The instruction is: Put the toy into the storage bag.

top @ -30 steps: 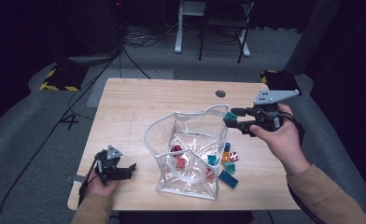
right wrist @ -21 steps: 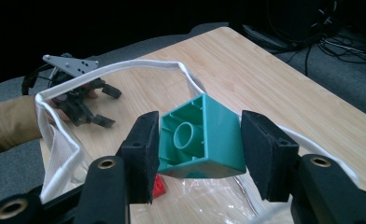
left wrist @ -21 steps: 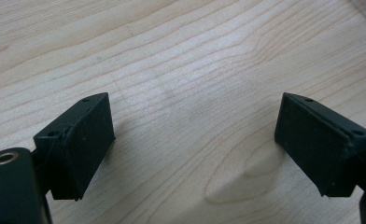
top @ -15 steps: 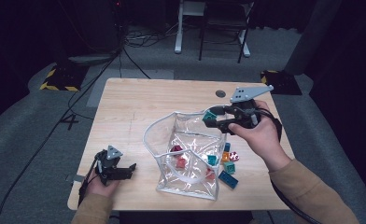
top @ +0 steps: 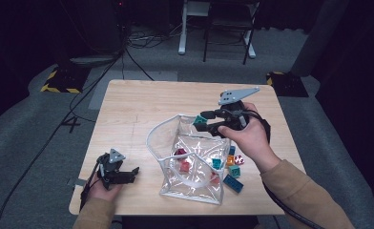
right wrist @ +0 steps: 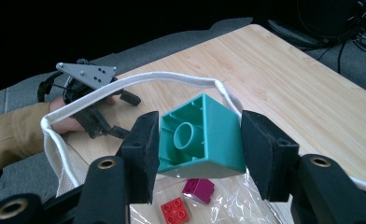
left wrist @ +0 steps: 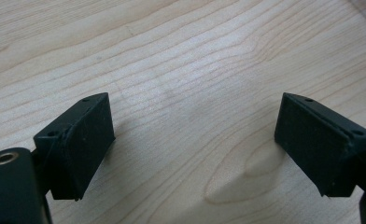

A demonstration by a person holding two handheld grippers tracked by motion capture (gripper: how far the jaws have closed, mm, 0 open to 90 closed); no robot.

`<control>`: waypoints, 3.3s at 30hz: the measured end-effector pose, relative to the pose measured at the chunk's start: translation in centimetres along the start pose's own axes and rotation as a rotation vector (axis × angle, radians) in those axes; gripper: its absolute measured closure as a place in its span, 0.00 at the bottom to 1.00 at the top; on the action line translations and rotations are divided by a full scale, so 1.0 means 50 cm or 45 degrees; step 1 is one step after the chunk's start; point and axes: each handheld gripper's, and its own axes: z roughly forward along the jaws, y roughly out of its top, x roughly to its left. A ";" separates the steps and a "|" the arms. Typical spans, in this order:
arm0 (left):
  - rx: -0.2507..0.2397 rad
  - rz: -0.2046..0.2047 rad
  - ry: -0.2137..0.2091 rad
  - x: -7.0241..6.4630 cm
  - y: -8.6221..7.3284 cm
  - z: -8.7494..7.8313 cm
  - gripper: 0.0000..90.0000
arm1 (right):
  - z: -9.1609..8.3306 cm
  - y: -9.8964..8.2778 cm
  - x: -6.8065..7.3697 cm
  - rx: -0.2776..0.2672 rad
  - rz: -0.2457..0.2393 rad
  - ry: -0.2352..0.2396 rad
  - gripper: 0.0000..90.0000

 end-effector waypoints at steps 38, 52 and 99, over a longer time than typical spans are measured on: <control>0.000 0.000 0.000 0.000 0.000 0.000 0.13 | 0.047 -0.045 0.012 0.157 0.023 0.025 0.36; 0.000 -0.001 -0.001 0.000 0.000 0.000 0.13 | -0.084 -0.033 0.017 0.012 -0.001 -0.055 0.35; 0.000 -0.001 -0.001 0.000 0.000 0.000 0.13 | -0.154 -0.301 -0.072 0.079 0.265 -0.233 0.36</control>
